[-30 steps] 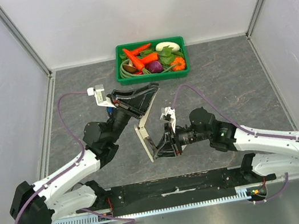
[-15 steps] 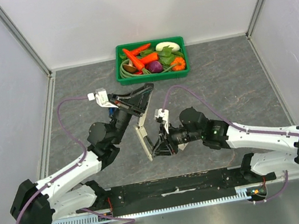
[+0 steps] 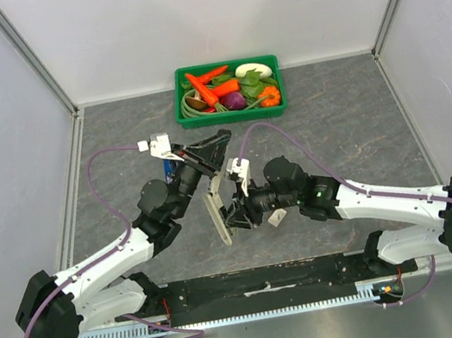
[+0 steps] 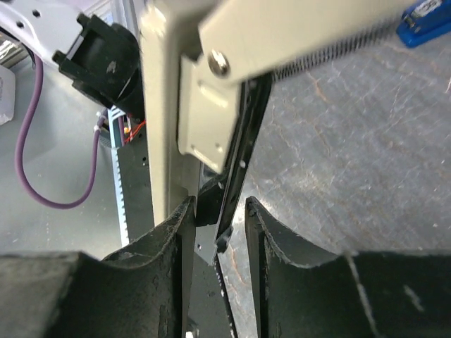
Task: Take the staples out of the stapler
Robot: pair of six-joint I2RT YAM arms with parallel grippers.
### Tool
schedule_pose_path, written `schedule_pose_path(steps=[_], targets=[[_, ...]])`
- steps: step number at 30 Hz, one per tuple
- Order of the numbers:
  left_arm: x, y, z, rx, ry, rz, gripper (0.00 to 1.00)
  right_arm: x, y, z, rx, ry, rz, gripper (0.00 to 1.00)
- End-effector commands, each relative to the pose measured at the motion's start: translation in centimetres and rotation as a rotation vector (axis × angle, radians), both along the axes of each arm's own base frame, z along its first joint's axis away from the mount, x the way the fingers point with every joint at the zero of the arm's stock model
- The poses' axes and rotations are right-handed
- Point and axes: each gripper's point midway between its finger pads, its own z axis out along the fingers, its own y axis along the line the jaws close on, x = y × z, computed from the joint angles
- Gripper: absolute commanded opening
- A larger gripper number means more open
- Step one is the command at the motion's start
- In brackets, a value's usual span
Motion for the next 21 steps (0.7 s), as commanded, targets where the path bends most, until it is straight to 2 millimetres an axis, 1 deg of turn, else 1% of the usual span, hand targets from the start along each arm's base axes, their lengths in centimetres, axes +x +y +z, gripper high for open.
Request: schedule_pose_path(steps=[1,6,11,18,21], targets=[[-0.7,-0.5,0.0,-0.029,0.054,-0.030,0.02,5.0,1.9,8.9,0.214,-0.240,-0.137,0.41],[-0.5,-0.6,-0.8,0.010,0.071,-0.021,0.02,5.5,2.6,8.7,0.201,-0.244,-0.130,0.41],[0.1,-0.5,-1.1,0.054,0.068,0.008,0.02,6.4,3.7,7.8,0.175,-0.236,-0.138,0.40],[1.8,-0.1,-1.8,0.148,0.035,0.095,0.02,9.1,4.7,6.7,0.146,-0.228,-0.207,0.33],[2.7,0.1,-2.8,0.194,0.038,0.140,0.02,10.3,4.9,6.0,0.136,-0.210,-0.225,0.29]])
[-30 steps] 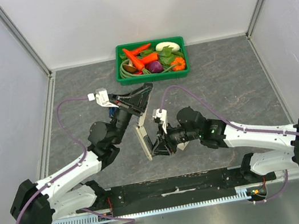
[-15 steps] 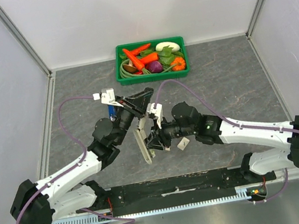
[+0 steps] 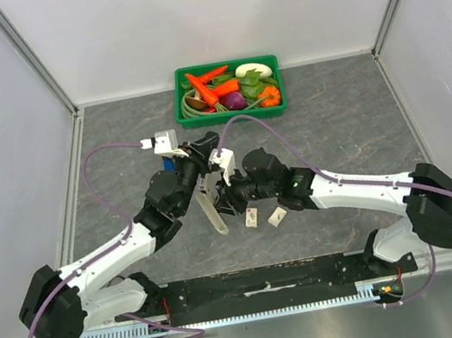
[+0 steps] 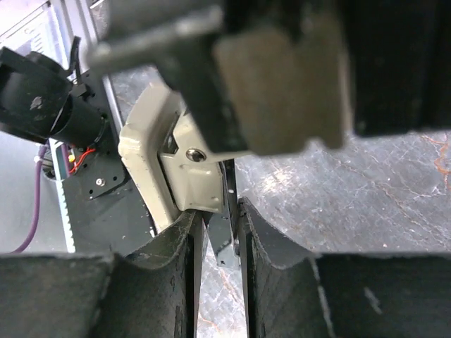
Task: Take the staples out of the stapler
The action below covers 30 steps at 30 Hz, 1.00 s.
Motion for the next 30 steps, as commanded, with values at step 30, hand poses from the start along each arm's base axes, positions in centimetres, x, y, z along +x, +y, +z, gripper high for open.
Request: schedule_pose_path(steps=[30], targets=[[2.0,-4.2,1.6,0.111,-0.081,-0.039,0.02,11.3,-3.3,4.1,0.195,0.024,-0.285,0.32]])
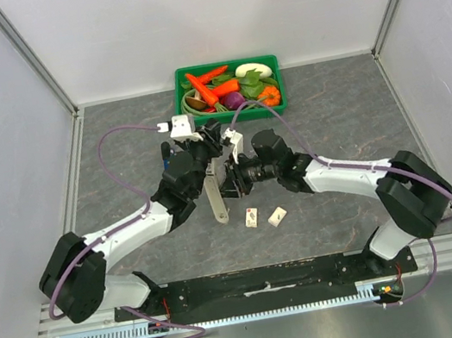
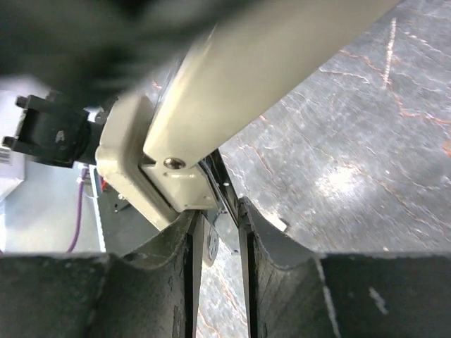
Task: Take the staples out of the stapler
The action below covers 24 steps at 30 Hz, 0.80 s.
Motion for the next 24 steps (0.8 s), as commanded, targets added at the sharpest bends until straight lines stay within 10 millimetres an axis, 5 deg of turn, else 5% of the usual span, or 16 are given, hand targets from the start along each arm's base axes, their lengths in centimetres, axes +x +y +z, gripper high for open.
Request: schedule_pose_path(steps=[1,7,24], targets=[[-4.4,-4.1,3.8,-0.085,-0.021,-0.240,0.02,6.7,-2.8,6.5,0.014,-0.225,-0.301,0.34],[-6.9,-4.5,5.4,-0.047,-0.034,-0.362,0.02,4.8,-5.0,9.1,-0.012,-0.307,-0.290,0.46],[-13.8,-6.7,8.4,0.122,-0.042,-0.762,0.02,-4.9,-6.6,14.5,-0.012,-0.391,0.052,0.64]])
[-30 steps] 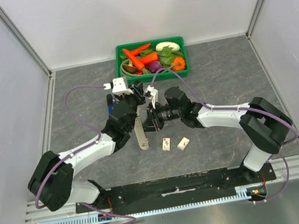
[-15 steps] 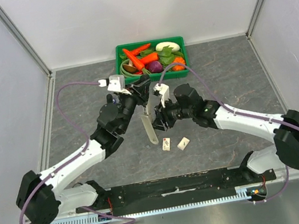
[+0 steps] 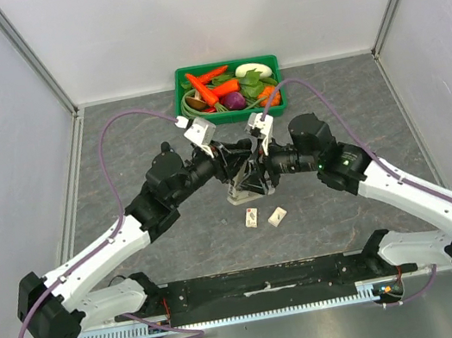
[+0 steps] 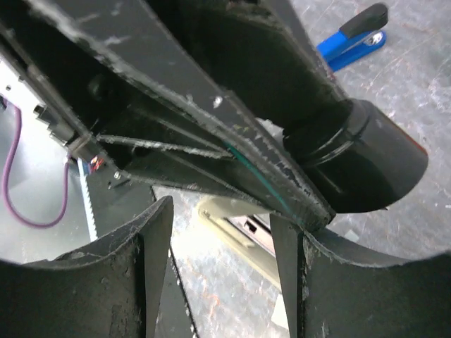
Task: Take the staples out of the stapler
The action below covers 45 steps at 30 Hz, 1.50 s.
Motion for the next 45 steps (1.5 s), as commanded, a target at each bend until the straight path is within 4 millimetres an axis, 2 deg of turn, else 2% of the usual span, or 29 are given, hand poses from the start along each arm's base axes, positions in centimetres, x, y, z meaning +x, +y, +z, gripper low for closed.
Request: schedule_pose_path(steps=[1,4,6,8,14,18,21,24,28,29,35,39,45], targets=[[-2.5,-0.6,2.8,0.019,-0.056,-0.136,0.02,-2.1,0.0,4.5,0.020,-0.111,0.069,0.64],[-2.8,-0.2,3.0,0.028,-0.058,-0.136,0.02,-1.8,-1.0,5.0,0.004,-0.114,-0.003,0.65],[-2.9,0.3,3.1,0.040,-0.060,-0.121,0.02,-0.9,-2.0,4.7,-0.026,-0.104,-0.083,0.65],[-2.4,1.1,3.2,0.052,-0.058,-0.070,0.02,-1.0,-2.6,4.3,-0.053,-0.085,-0.112,0.65],[-0.1,4.4,3.6,0.065,-0.055,0.149,0.02,-1.8,-3.4,0.7,-0.122,0.021,-0.129,0.65],[0.6,5.7,5.3,0.021,-0.070,0.235,0.02,-1.2,-3.2,-1.8,-0.140,0.101,-0.183,0.62],[0.7,6.4,6.9,-0.026,-0.081,0.271,0.02,-1.3,-2.1,-2.6,-0.054,0.166,-0.200,0.50],[1.0,6.9,8.1,-0.068,-0.088,0.304,0.02,-1.7,-0.8,-3.5,0.033,0.222,-0.195,0.31],[1.6,7.9,9.1,-0.136,-0.086,0.371,0.02,-0.9,0.6,-5.2,0.095,0.302,-0.259,0.03],[1.6,8.1,9.5,-0.164,-0.089,0.381,0.02,-0.8,1.0,-5.6,0.113,0.324,-0.267,0.00],[1.5,9.3,10.9,-0.282,-0.104,0.427,0.02,-0.2,3.1,-6.7,0.221,0.425,-0.306,0.00],[1.1,9.0,11.3,-0.310,-0.099,0.400,0.02,0.6,4.4,-7.3,0.246,0.457,-0.346,0.00],[0.0,8.1,10.2,-0.297,-0.055,0.318,0.02,4.0,4.0,-7.4,0.220,0.368,-0.481,0.00]])
